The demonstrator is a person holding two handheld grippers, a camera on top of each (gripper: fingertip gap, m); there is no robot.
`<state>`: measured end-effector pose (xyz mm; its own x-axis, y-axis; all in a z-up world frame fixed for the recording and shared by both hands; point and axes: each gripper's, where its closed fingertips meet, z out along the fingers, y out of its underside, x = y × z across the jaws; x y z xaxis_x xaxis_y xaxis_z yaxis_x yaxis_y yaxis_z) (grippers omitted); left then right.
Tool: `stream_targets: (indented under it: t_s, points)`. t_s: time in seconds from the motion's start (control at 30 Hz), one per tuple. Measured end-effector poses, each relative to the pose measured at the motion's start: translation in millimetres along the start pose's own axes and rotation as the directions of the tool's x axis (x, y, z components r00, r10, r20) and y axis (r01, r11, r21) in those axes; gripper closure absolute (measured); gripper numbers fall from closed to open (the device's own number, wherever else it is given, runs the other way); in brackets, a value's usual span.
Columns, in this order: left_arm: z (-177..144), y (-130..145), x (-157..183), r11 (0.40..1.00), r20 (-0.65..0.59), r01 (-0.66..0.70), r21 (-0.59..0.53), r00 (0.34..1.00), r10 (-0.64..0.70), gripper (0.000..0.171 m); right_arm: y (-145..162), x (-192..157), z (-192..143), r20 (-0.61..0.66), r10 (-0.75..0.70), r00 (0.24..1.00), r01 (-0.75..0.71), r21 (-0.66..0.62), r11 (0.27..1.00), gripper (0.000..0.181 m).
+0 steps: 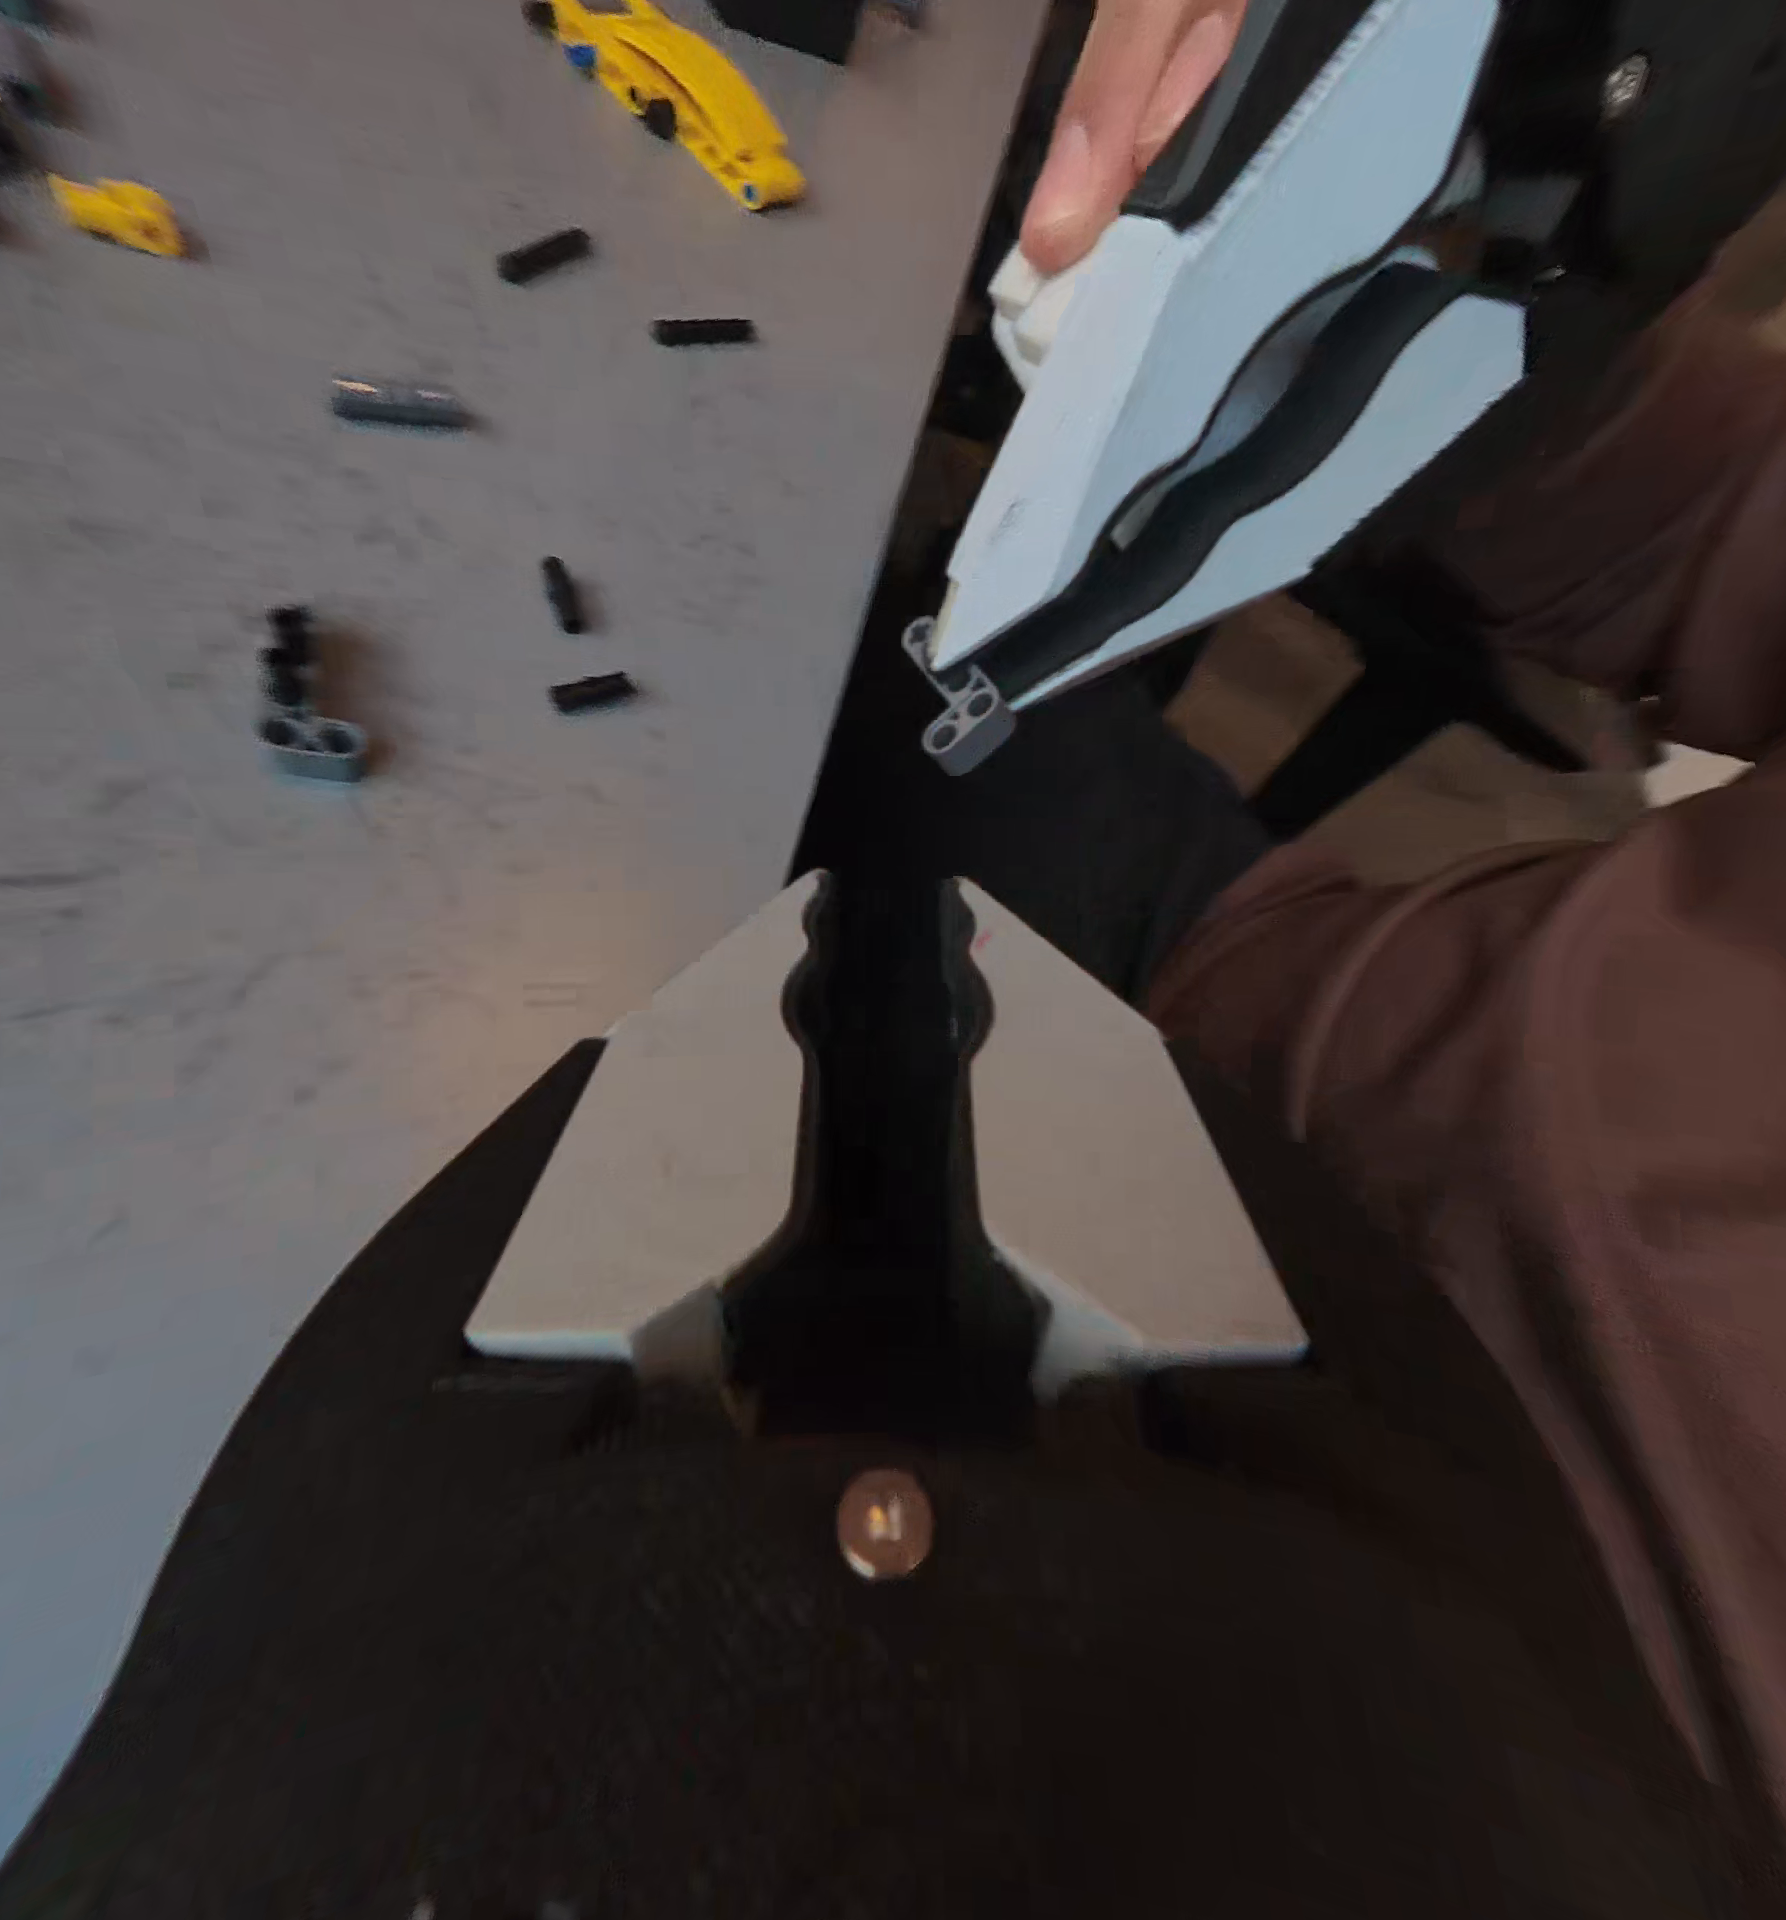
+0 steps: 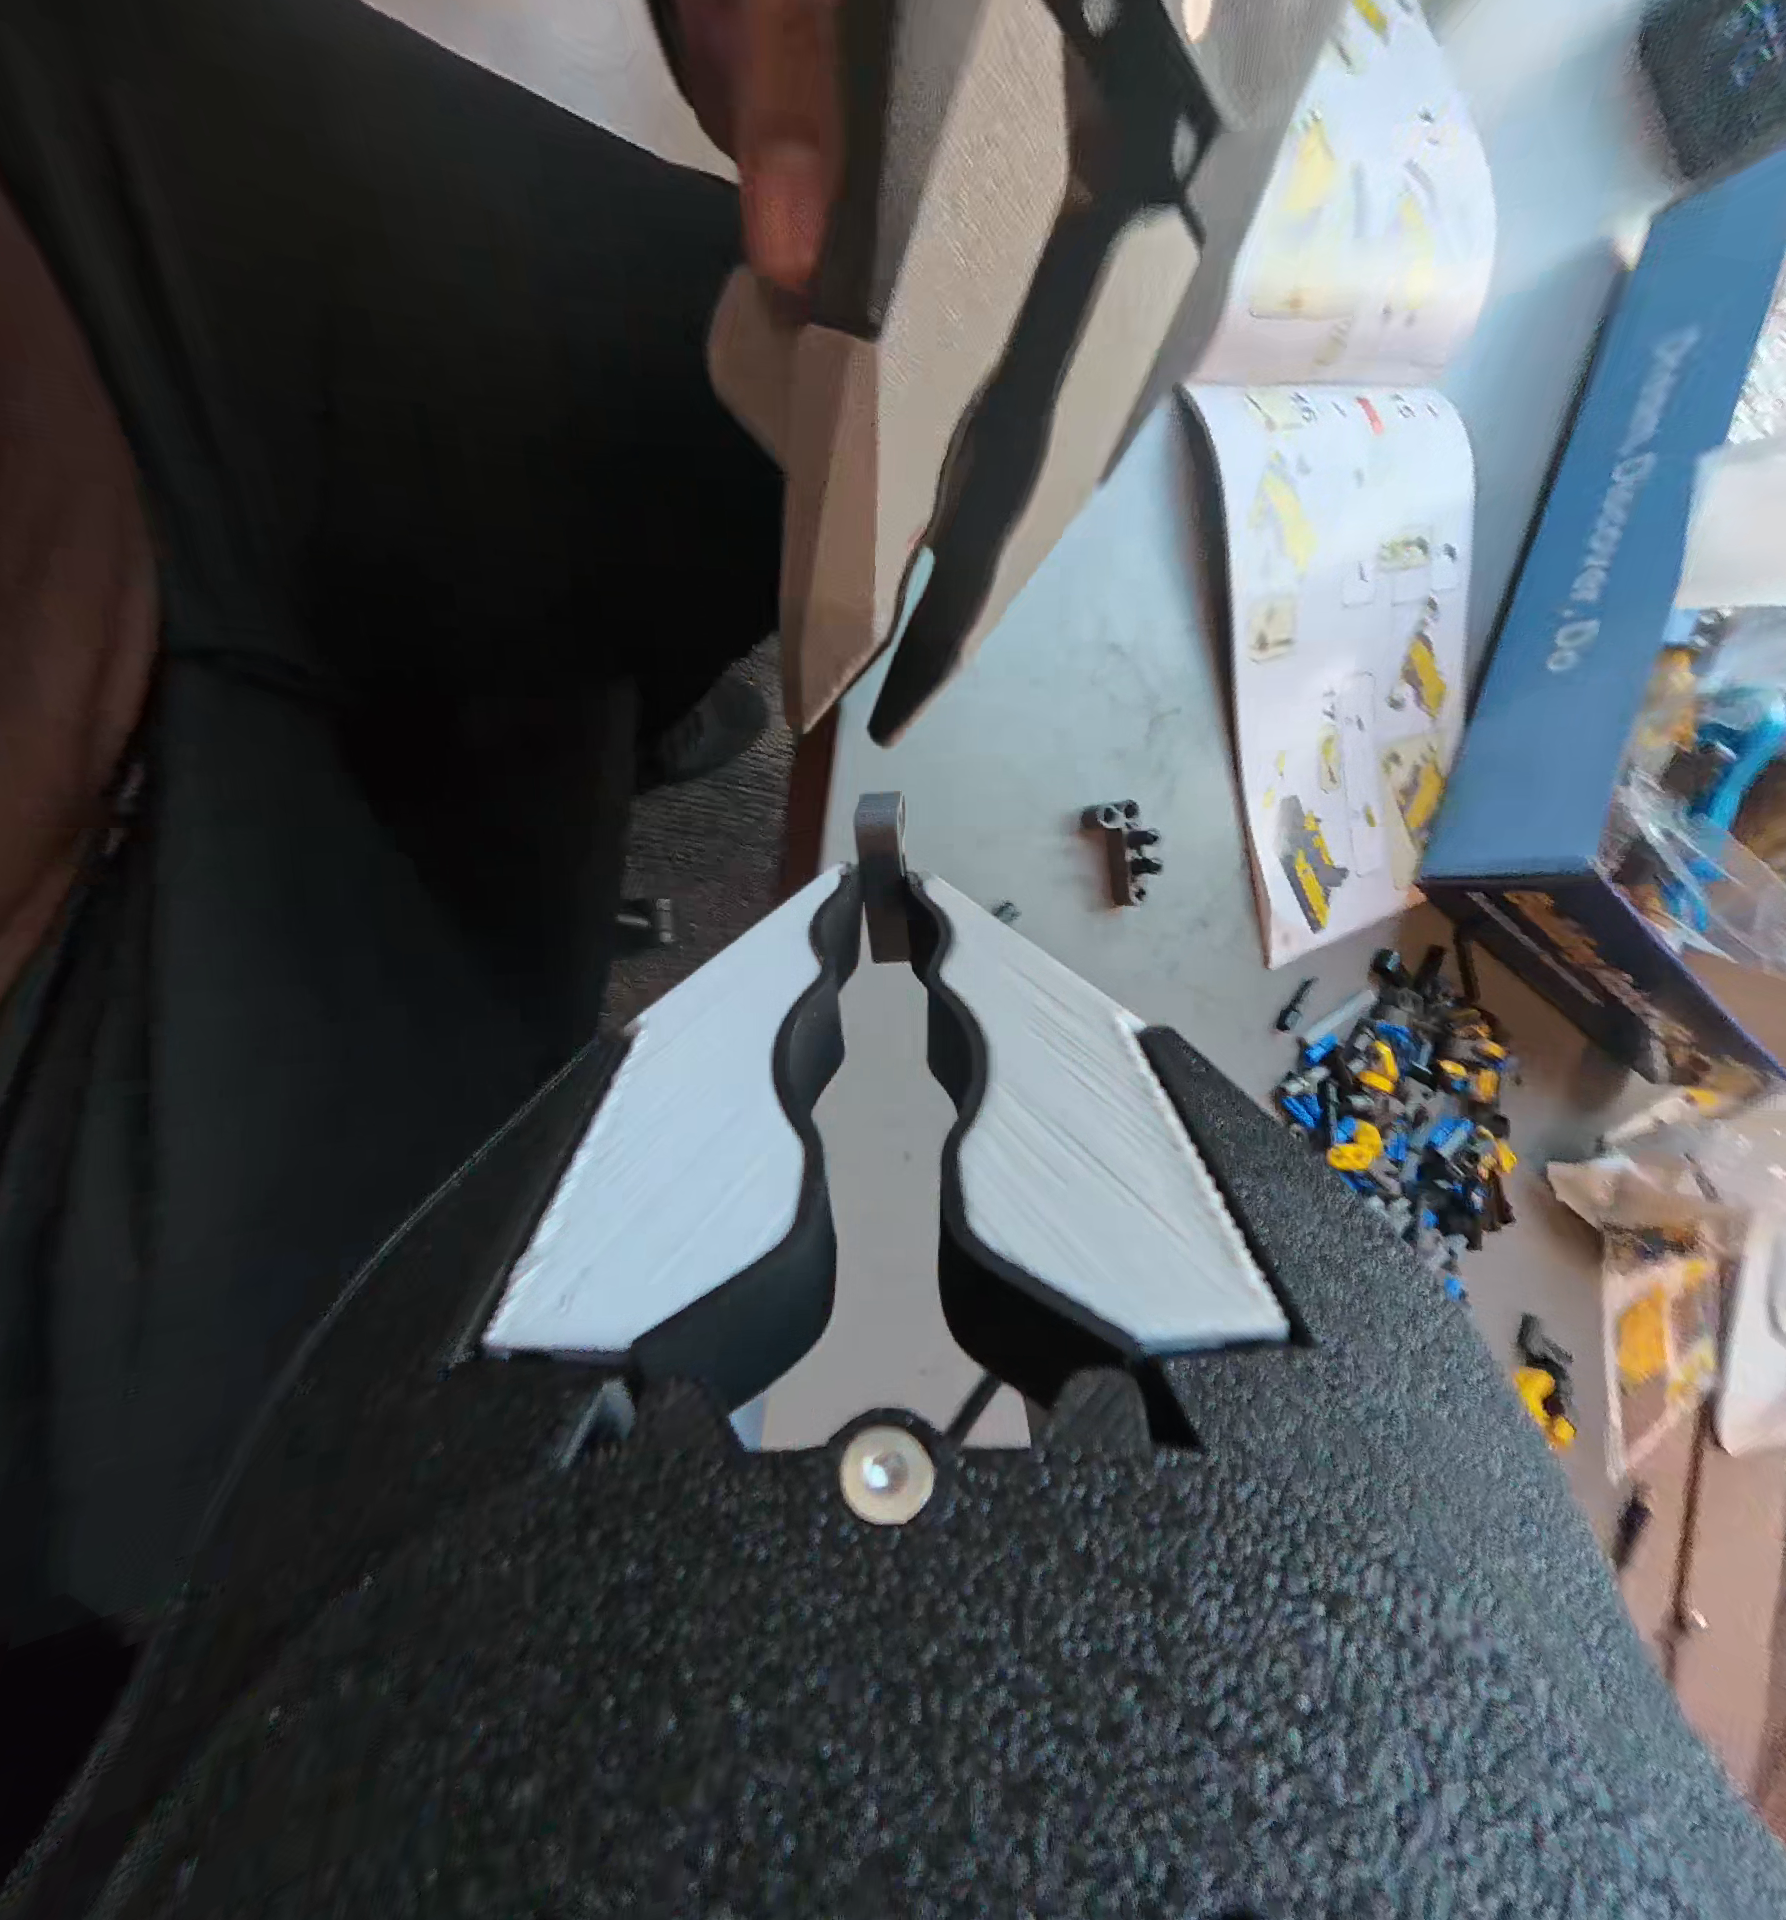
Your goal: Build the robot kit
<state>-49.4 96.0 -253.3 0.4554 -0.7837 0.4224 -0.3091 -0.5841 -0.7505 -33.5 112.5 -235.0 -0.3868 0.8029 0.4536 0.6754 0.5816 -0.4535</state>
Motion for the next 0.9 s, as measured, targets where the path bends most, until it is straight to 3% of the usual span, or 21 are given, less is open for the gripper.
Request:
stream_targets:
  t_s: [0.2, 0.27, 0.57, 0.9]
  points:
    - [-15.9, -14.6, -37.0, 0.992, 0.269, -0.112, 0.055, 0.959, 0.093, 0.156, 19.1, 39.5, 28.7, -0.246, 0.032, 0.969, -0.057, -0.093, 0.994, 0.173]
    - [-19.2, -15.8, -45.1, 0.989, 0.325, -0.140, 0.050, 0.938, 0.117, 0.155, 21.5, 37.9, 37.2, -0.252, 0.036, 0.967, -0.061, -0.091, 0.994, 0.173]
    - [-7.9, -3.0, -45.1, 0.998, 0.270, -0.069, 0.009, 0.961, 0.064, 0.154, 25.1, 27.1, 53.5, -0.207, 0.051, 0.977, -0.074, -0.104, 0.992, 0.173]
    - [-3.0, 2.9, -41.8, 0.998, 0.248, -0.066, -0.019, 0.966, 0.069, 0.154, 26.1, 23.2, 49.7, -0.175, 0.018, 0.984, -0.037, -0.106, 0.994, 0.170]
